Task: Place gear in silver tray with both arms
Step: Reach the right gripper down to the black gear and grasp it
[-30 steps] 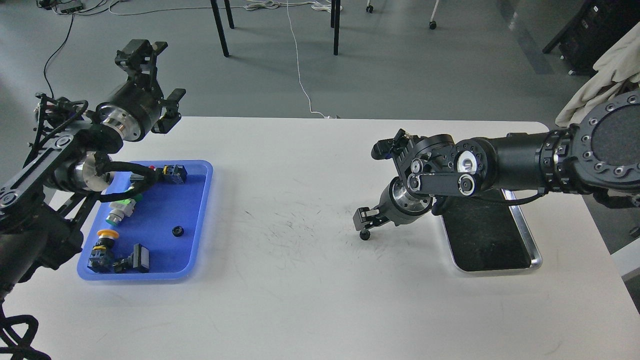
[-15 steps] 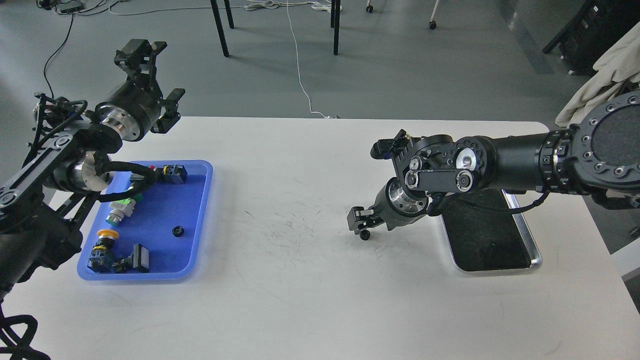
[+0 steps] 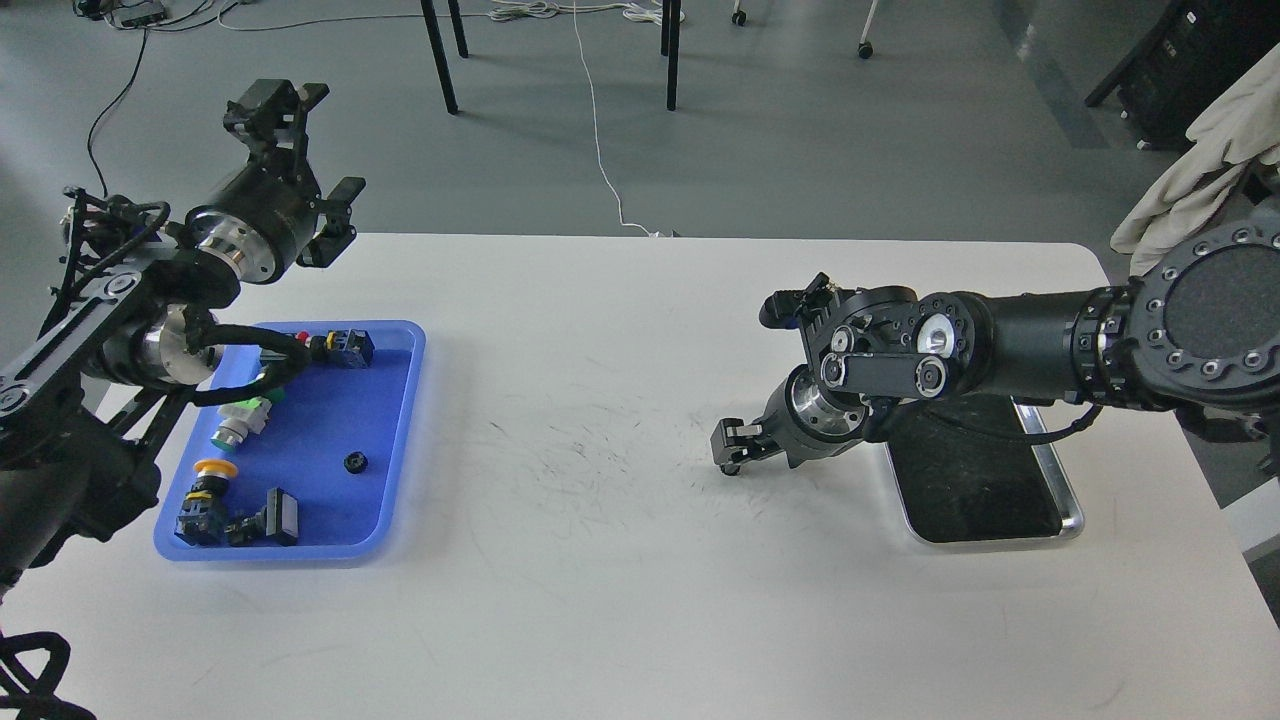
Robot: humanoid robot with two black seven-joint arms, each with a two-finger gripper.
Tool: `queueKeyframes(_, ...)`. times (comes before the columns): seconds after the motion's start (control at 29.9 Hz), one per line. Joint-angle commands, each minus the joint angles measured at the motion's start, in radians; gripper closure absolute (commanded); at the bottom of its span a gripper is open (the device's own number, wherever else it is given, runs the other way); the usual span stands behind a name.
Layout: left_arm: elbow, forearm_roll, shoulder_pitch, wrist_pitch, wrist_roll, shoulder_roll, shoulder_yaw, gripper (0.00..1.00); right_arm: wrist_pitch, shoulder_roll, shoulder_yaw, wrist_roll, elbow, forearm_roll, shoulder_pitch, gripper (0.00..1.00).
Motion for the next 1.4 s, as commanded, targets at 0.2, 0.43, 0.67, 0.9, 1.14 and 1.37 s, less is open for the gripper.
queueKeyframes(0.2,0.0,0.0,0.0,0.0,0.0,0.0,0.002,0.02,0.003,0.0,0.044,0.001,0.001,0.025,0.002,0.28)
queueKeyframes(0.43,0.0,0.0,0.0,0.0,0.0,0.0,0.001,0.02,0.001,0.0,0.045,0.001,0.004,0.028,-0.005,0.29)
queueKeyframes(0.67,0.0,0.0,0.0,0.0,0.0,0.0,-0.001,0.02,-0.005,0.0,0.045,0.001,0.002,0.031,-0.016,0.31)
queueKeyframes(0.9,-0.002,0.0,0.0,0.0,-0.003,0.0,-0.001,0.02,-0.008,0.0,0.047,0.0,0.001,0.031,-0.025,0.32)
queueKeyframes(1.14,-0.002,0.0,-0.002,0.0,-0.003,-0.002,-0.001,0.02,-0.008,0.0,0.047,-0.016,-0.004,0.031,-0.025,0.44)
queueKeyframes(1.37,-0.002,0.0,-0.002,0.0,-0.003,-0.002,-0.001,0.02,-0.008,0.0,0.049,-0.043,-0.01,0.031,-0.024,0.63)
